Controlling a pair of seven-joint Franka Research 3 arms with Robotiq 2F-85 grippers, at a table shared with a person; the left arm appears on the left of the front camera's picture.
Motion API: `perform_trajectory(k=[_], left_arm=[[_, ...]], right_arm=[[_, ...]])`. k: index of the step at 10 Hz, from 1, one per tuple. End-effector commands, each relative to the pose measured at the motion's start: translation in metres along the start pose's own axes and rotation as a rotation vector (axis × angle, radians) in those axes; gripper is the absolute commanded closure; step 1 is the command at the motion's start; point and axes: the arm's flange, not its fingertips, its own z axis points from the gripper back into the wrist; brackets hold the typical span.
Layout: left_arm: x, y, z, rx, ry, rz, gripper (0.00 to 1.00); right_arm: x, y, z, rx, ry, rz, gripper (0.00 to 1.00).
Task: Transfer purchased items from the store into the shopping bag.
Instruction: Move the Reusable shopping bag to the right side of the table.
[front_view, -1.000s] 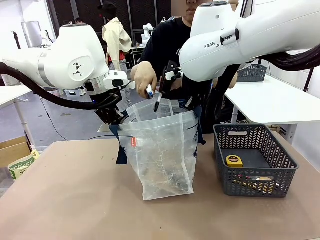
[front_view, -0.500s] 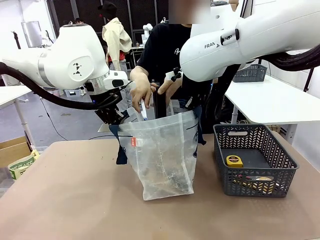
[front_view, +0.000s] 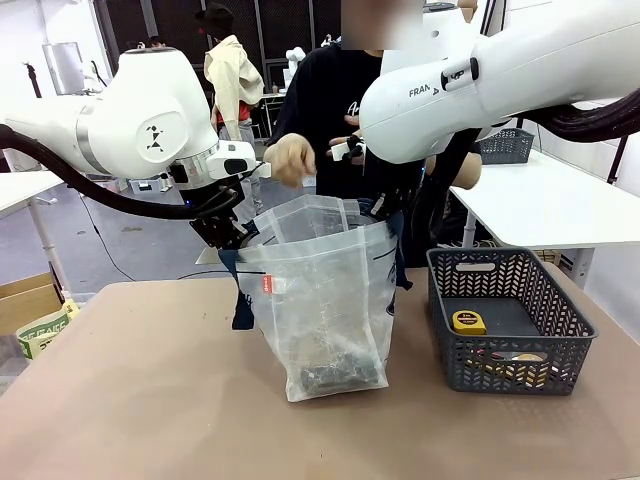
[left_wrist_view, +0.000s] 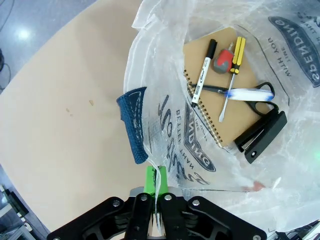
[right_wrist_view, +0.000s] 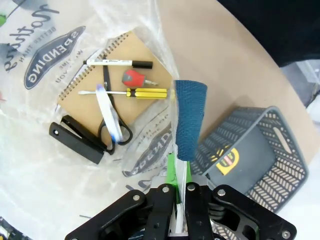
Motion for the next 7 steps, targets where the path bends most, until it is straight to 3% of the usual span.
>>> perform_trajectory(k=[1,7], left_arm=[[-0.0009,0.0008,0.0009,0.001,0.000,0.003,1.00],[-0.0009,0.0008,0.0009,0.001,0.000,0.003,1.00]], right_arm=[[-0.0004,-0.0011,0.0020,-0.003,-0.004,-0.001,1.00],[-0.0004,-0.0011,0.0020,-0.003,-0.004,-0.001,1.00]])
